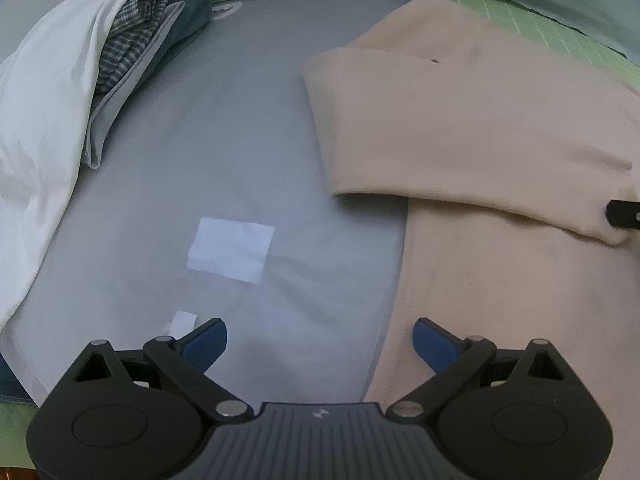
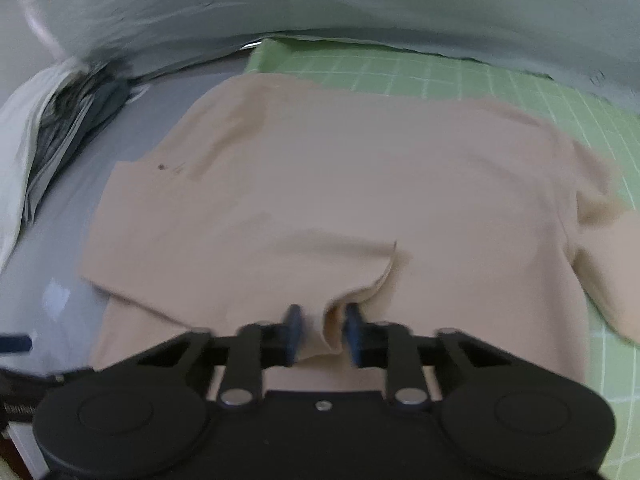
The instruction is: Fold clothes
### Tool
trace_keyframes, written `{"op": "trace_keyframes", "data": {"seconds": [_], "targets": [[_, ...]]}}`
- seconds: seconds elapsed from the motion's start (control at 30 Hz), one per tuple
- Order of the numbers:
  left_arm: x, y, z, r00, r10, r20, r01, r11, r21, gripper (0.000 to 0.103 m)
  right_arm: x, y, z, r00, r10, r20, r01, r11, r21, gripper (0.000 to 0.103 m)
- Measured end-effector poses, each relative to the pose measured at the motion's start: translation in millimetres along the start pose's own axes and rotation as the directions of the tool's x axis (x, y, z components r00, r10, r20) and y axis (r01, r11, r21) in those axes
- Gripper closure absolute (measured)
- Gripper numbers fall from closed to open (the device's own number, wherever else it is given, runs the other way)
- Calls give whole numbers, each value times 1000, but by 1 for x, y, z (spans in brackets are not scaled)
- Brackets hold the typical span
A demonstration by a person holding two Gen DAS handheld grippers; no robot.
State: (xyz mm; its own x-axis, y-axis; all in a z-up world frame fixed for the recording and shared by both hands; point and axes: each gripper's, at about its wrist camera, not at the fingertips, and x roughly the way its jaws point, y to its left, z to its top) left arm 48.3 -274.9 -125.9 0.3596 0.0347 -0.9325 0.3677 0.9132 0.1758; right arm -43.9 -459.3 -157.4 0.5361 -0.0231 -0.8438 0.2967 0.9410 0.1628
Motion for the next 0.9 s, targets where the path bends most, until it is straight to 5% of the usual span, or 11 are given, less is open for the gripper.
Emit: {"op": "trace_keyframes", "data": {"seconds": [0.23,0.5,0.83,0.9], "targets": [[-16,-18,-6,1000,3,27,-4,1000,29,4,-21,-13,-6,997,24,76,-27,999,47,100],[-41,-58,-7,997,-15,77,9,997,74,4,-81,-48,-13,968,-59,244,49,998,48,100],[-64,-140,-27,992,-78,103,63,988,140,4,-132,-170,-20,912,-285,294,234,952,197,100],[-61,-154,-33,993,-75,88,61,987,149,4,-130,-193,-25,918,-285,275,225,947,230,100]]}}
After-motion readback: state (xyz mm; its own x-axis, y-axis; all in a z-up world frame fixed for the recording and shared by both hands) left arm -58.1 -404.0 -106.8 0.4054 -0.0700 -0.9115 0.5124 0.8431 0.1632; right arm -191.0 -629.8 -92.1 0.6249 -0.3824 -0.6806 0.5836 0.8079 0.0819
